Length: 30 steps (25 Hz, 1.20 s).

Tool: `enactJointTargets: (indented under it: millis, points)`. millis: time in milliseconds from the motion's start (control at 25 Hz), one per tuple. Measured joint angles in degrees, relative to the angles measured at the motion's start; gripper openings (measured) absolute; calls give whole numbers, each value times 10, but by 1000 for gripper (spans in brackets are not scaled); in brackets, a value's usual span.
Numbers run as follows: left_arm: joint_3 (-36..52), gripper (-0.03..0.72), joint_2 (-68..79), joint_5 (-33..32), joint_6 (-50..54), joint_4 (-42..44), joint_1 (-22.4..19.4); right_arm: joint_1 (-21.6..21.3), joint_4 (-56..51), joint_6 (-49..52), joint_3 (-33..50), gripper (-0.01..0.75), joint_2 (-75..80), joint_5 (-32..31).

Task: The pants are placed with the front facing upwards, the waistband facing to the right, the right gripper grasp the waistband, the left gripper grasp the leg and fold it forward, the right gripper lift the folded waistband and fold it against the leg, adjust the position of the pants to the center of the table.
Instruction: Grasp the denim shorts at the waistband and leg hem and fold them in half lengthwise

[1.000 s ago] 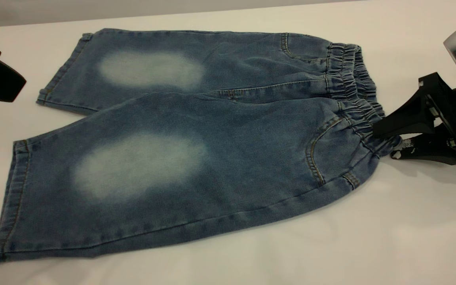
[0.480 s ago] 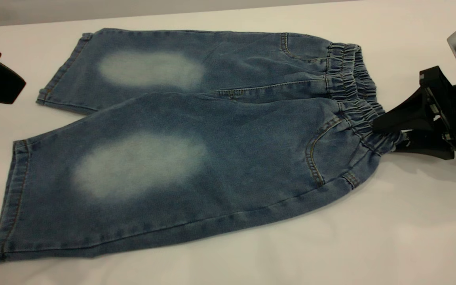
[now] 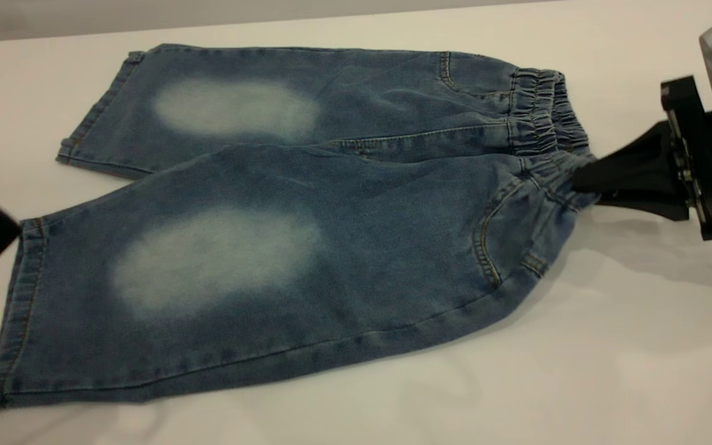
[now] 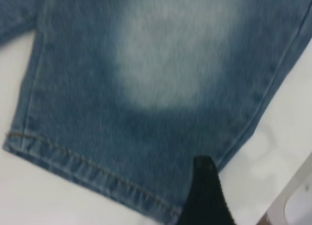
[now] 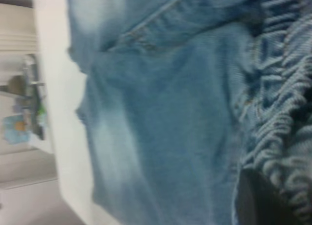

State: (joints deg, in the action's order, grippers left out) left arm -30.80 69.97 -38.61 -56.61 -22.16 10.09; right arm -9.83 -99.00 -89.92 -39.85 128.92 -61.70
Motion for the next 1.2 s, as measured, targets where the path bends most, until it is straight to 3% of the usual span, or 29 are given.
enactJointTargets:
  millis: [320,600,1200]
  points:
    - [4,470,94,41,35,142,0,0,-10,0,0,31,0,-51]
    - [15,470,182,62,32,195,0,0,-10,0,0,31,0,-53]
    - [113,470,252,304,-63,206,0,0,-10,0,0,34,0,-54]
